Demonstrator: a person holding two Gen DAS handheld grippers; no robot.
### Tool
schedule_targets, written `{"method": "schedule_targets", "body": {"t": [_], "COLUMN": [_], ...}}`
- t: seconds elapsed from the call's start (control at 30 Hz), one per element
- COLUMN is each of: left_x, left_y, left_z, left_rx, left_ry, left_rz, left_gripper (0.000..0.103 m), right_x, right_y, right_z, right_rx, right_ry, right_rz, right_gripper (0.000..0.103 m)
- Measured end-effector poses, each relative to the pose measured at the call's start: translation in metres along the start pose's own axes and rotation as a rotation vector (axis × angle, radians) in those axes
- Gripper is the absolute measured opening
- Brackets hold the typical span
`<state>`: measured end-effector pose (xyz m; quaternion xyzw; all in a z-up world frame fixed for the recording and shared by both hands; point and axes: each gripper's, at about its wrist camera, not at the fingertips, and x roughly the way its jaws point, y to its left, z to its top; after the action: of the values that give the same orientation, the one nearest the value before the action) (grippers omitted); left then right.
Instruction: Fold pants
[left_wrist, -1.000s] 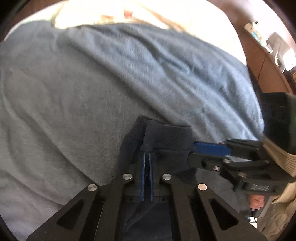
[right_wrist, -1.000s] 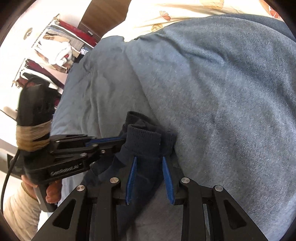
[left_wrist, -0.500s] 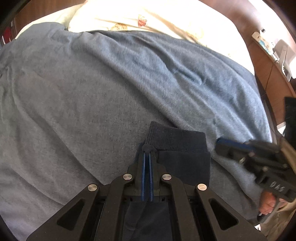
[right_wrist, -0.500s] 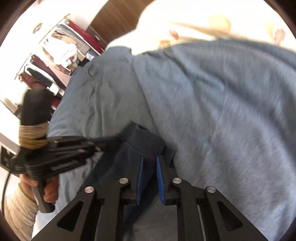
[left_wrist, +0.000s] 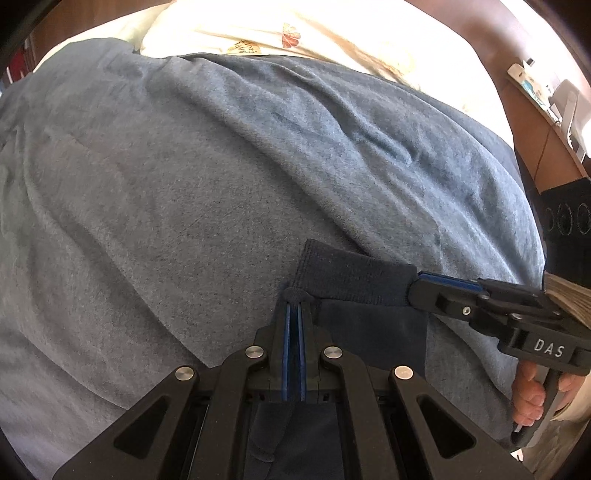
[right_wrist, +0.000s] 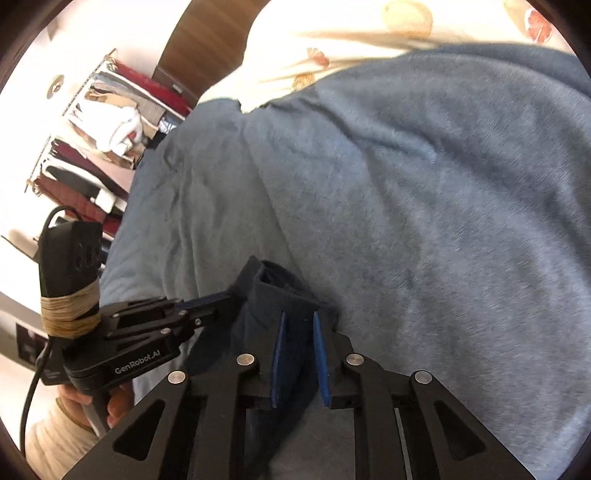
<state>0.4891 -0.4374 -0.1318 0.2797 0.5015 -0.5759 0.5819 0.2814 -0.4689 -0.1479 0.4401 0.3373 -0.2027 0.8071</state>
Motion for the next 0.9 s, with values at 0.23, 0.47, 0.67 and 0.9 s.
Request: {"method": "schedule_targets", "body": {"t": [0.23,0.47,0.67,0.9], "left_x": [-0.003,-0.007,-0.009,0.004], "left_y": [0.003,0.003,-0.001,-0.002], "left_z": [-0.005,-0.009,-0.007,0.001], "left_rx": [0.007,0.008,0.011,0.008], "left_ry": [0.005,0.006,-0.001,0.008], "left_rz": [-0.004,0.007,0.015,0.060], "left_gripper": [0.006,0.006,0.006,0.006], "right_x": [0.011,0.024,0.018,-0.010], "right_y": [-0.012,-0.017,-0.007,0.018], "right_z": [0.000,0.001,0.002,0.004], "right_rx": [0.068,0.095,0.043,-0.085], "right_ry": [0.031,0.061,0.061,-0.054], "right_rz": [0.010,0.029,0.010,-0.193], "right_gripper": [0.018,0.024,0.014,0.006]}}
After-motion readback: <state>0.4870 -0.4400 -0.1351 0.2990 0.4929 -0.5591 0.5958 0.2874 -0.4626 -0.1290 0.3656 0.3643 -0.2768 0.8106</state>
